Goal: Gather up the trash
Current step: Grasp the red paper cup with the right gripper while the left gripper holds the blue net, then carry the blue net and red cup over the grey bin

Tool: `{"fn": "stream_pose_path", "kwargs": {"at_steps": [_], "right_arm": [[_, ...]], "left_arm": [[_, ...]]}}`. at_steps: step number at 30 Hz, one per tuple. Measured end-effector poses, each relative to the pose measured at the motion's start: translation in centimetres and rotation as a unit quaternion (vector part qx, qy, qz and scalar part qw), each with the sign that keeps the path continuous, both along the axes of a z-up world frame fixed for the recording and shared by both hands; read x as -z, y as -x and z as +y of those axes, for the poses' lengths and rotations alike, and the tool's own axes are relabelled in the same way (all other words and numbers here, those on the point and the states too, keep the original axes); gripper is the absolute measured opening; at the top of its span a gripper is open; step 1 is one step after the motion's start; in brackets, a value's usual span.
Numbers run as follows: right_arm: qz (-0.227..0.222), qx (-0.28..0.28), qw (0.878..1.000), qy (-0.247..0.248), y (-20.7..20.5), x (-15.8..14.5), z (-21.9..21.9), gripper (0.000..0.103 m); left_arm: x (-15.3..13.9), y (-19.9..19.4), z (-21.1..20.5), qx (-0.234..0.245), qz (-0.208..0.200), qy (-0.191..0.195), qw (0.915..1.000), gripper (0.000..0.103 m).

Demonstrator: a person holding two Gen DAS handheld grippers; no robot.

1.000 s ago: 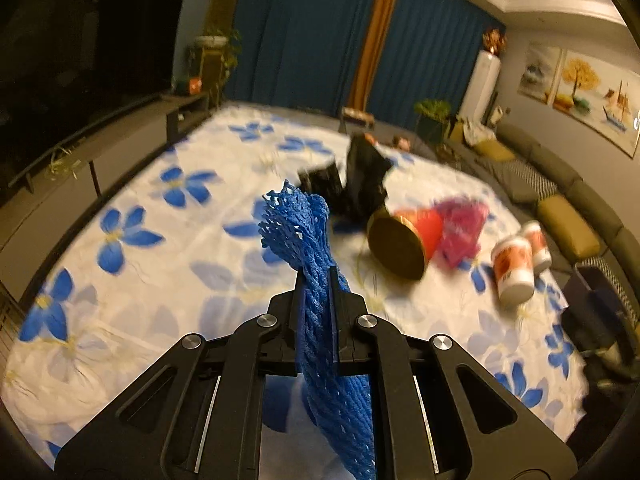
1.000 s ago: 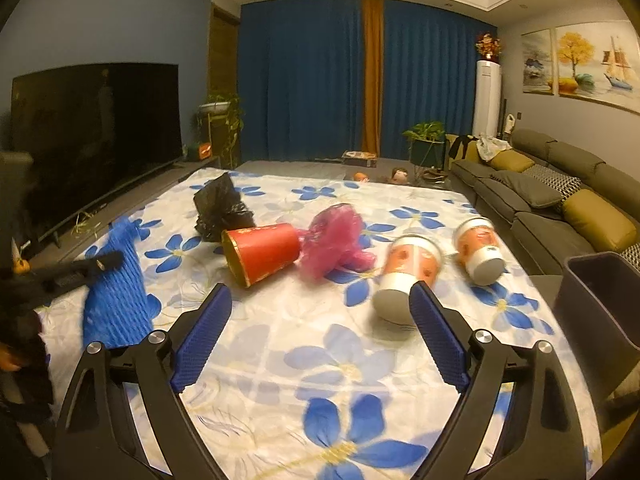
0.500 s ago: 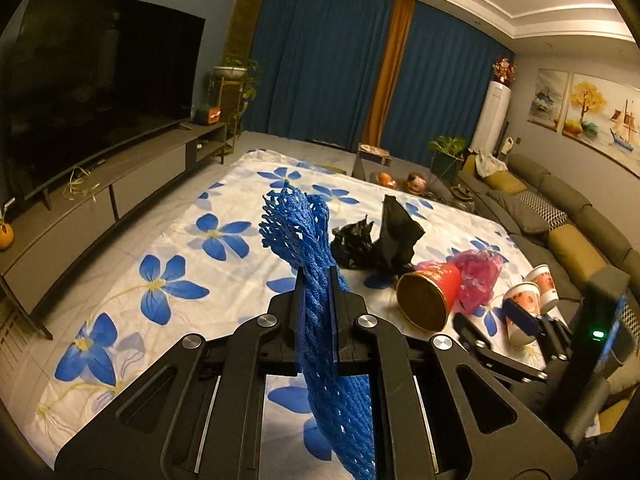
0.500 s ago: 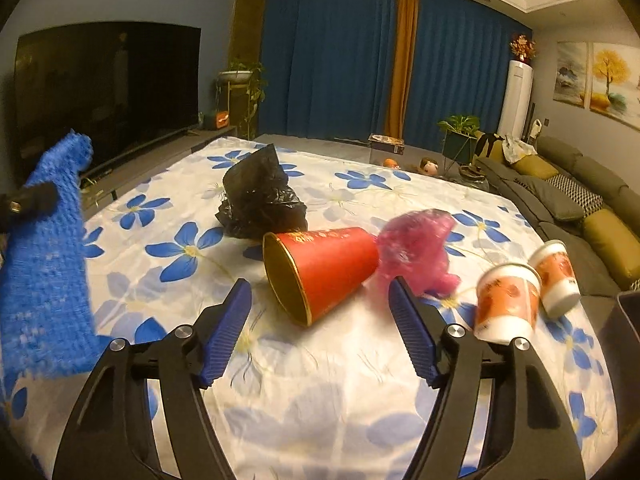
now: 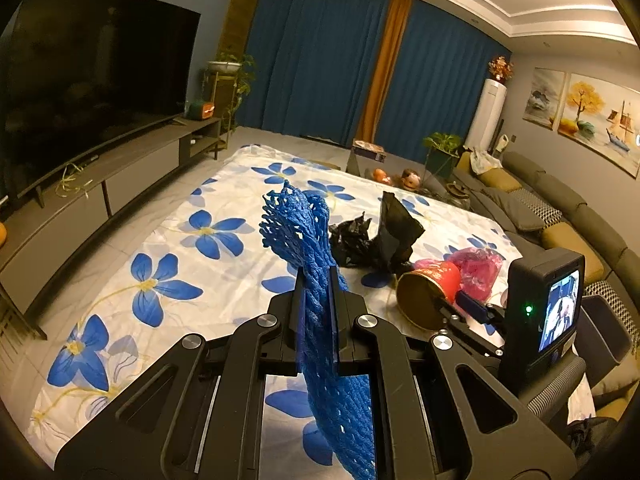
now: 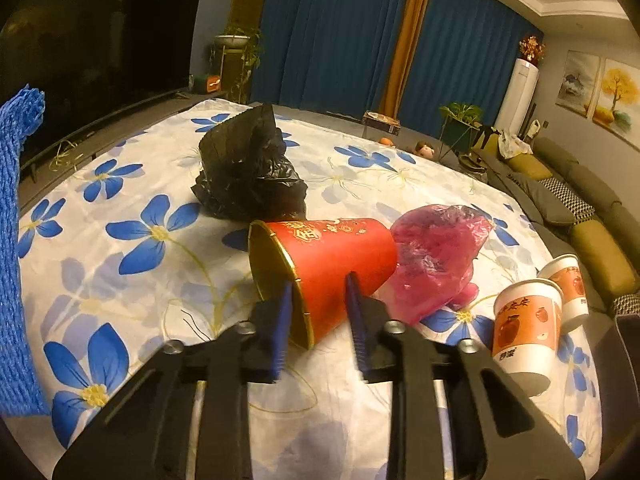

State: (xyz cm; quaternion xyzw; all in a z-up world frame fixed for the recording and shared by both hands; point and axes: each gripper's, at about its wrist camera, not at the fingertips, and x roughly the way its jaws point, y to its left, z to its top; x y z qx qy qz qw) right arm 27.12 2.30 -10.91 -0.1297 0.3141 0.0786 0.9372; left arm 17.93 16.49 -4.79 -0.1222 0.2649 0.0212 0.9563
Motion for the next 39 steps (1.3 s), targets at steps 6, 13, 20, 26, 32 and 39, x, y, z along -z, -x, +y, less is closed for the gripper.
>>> {"fn": "stream_pose_path", "kwargs": {"at_steps": [6,13,20,26,32,39], "right_arm": [[-0.010,0.000,1.000,-0.005,1.4,-0.3,-1.4,0.004],[-0.046,-0.008,0.998,-0.028,5.4,-2.2,-3.7,0.004],[-0.081,-0.009,0.995,-0.062,10.0,-4.8,-6.5,0.004],[-0.110,0.003,0.991,-0.081,13.0,-6.7,-9.4,0.004],[-0.127,0.021,0.987,-0.099,15.2,-8.0,-12.4,0.004],[-0.144,0.041,0.983,-0.109,17.1,-8.9,-15.7,0.004]], "left_arm": [[-0.1,0.4,-0.5,0.006,-0.003,0.000,1.0000,0.008],[-0.7,1.6,-1.6,0.014,-0.008,-0.001,0.9999,0.008],[-2.0,3.4,-4.0,0.037,-0.024,-0.011,0.9990,0.008],[-3.1,4.9,-6.8,0.059,-0.033,-0.025,0.9974,0.008],[-3.7,5.8,-9.8,0.079,-0.040,-0.037,0.9954,0.008],[-4.0,6.2,-13.4,0.104,-0.043,-0.045,0.9926,0.008]]}}
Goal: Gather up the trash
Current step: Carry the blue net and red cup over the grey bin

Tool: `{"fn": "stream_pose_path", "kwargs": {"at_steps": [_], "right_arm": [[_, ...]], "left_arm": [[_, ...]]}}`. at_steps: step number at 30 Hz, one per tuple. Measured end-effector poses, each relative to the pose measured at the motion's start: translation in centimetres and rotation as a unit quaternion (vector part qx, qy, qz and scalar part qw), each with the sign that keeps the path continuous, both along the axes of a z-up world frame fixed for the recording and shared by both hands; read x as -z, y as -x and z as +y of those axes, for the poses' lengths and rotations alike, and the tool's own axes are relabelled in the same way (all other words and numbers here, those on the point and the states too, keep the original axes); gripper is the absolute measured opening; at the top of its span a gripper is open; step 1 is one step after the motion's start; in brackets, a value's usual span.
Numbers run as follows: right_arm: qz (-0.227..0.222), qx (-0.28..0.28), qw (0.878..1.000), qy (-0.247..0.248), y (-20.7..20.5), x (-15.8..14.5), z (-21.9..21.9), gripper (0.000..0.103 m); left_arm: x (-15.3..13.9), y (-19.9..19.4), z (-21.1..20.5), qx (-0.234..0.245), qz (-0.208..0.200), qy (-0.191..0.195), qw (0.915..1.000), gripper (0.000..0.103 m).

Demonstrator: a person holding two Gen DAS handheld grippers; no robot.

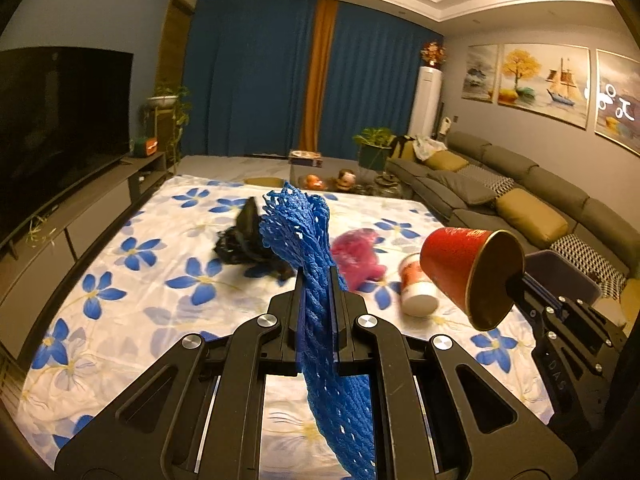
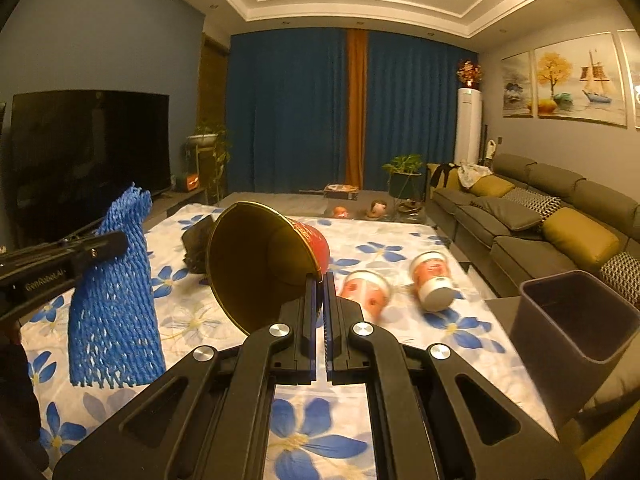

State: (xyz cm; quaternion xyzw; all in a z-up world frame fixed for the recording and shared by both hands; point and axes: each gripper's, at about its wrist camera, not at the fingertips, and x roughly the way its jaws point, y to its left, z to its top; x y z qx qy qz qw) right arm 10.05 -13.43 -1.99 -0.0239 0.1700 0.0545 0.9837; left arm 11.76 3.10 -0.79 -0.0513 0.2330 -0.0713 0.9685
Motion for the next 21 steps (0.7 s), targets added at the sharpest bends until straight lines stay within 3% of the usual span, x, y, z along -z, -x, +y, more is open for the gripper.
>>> {"fn": "stream_pose_path", "kwargs": {"at_steps": [21], "right_arm": [[-0.030,0.080,0.996,-0.031,2.4,-1.0,-9.9,0.004]], "left_arm": [[0.0,-1.3,-9.8,0.066,-0.006,-0.033,0.9972,0.008]]}}
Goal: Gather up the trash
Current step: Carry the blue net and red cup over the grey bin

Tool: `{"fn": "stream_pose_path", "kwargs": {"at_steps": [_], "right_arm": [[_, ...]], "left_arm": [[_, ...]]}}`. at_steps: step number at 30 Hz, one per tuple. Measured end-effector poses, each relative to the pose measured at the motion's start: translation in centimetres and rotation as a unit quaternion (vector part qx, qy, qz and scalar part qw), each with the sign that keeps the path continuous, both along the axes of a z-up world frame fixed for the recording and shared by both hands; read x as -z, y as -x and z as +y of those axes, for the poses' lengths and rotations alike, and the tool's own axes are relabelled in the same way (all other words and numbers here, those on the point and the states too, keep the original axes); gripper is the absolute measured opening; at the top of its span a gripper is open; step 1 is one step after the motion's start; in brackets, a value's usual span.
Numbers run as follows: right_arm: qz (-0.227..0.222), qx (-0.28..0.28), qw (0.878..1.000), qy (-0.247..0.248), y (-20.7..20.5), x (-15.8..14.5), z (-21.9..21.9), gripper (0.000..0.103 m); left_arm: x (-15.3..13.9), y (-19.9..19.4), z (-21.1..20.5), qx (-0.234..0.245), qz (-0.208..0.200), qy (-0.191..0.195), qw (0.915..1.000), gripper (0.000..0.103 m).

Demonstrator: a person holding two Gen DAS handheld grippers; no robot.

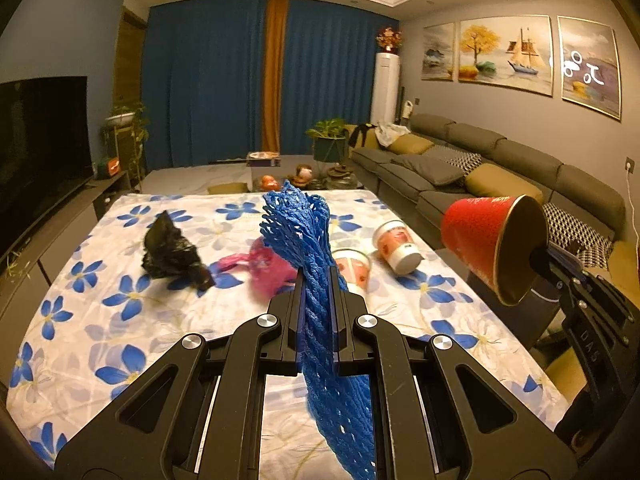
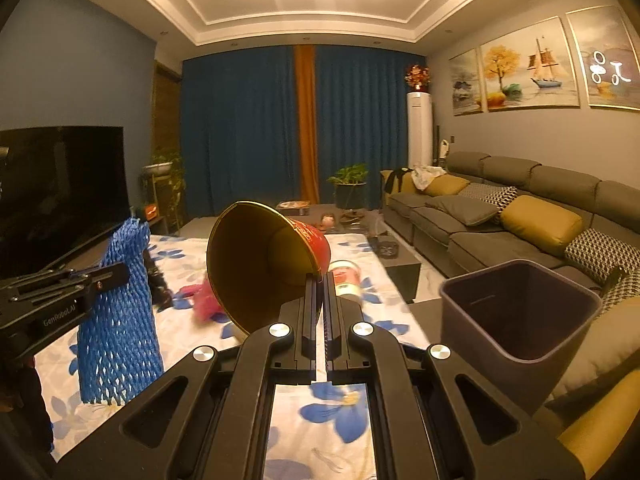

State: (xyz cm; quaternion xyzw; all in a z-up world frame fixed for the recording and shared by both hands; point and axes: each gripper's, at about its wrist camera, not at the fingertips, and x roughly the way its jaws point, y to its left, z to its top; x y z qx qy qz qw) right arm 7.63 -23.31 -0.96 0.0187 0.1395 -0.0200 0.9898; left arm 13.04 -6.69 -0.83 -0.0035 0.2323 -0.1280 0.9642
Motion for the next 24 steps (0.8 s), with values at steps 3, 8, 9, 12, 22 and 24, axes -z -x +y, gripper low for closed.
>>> {"fn": "stream_pose_path", "kwargs": {"at_steps": [3,8,9,12,22,24], "right_arm": [[-0.002,0.010,1.000,-0.002,0.4,0.1,-0.9,0.004],[-0.003,0.027,1.000,-0.006,0.9,0.2,-2.3,0.004],[-0.004,0.030,1.000,-0.007,1.0,0.2,-2.6,0.004],[-0.006,0.039,0.999,-0.011,1.1,0.2,-3.7,0.004],[-0.008,0.080,0.997,-0.018,1.5,0.2,-7.4,0.004],[-0.007,0.095,0.995,-0.019,1.4,0.3,-8.6,0.004]], "left_arm": [[0.0,-0.3,-1.2,0.009,0.000,-0.001,1.0000,0.008],[0.0,-0.7,-3.4,0.023,-0.001,-0.008,0.9997,0.008],[0.0,-0.8,-3.8,0.026,-0.002,-0.010,0.9996,0.008],[-0.2,-1.1,-5.1,0.035,-0.005,-0.013,0.9993,0.008],[-1.1,-2.1,-10.6,0.073,-0.019,-0.013,0.9971,0.008],[-1.2,-2.3,-11.9,0.082,-0.024,-0.013,0.9962,0.008]]}}
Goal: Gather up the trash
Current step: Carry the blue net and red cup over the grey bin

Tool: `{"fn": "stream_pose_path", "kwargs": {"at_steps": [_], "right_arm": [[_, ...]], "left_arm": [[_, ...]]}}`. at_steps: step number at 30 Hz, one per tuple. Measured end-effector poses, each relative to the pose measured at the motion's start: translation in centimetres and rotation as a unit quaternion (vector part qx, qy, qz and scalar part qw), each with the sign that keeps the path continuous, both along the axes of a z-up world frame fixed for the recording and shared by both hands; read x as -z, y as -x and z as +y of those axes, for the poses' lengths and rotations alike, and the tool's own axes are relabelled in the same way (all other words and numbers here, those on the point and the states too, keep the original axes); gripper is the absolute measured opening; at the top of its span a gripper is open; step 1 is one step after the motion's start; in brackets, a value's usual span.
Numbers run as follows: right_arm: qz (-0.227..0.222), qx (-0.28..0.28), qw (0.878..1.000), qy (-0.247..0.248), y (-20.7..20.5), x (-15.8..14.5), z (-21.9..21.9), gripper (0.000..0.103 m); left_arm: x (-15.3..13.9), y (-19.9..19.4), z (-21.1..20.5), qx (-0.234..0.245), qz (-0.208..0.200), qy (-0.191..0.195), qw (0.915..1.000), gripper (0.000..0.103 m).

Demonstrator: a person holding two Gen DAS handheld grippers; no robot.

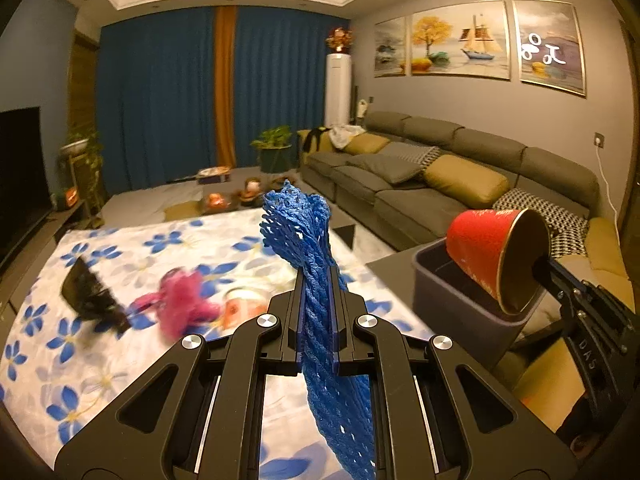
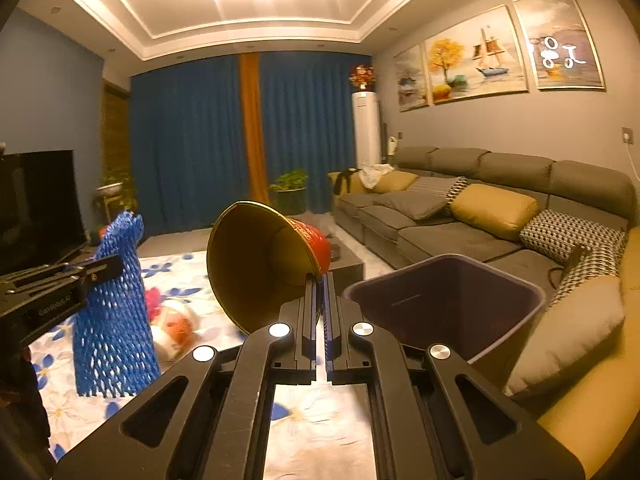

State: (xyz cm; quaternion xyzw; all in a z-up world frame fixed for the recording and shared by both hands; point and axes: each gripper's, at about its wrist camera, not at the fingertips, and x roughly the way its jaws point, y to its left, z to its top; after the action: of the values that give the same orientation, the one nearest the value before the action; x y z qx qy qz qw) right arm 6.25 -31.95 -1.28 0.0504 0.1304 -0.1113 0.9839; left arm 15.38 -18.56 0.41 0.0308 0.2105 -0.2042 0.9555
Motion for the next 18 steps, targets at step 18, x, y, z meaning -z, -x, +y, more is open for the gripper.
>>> {"fn": "stream_pose_path", "kwargs": {"at_steps": [18], "right_arm": [[0.006,0.119,0.992,-0.041,-0.9,1.5,-11.5,0.004]], "left_arm": [[-1.0,-3.0,-14.7,0.100,-0.017,0.037,0.9942,0.008]]}}
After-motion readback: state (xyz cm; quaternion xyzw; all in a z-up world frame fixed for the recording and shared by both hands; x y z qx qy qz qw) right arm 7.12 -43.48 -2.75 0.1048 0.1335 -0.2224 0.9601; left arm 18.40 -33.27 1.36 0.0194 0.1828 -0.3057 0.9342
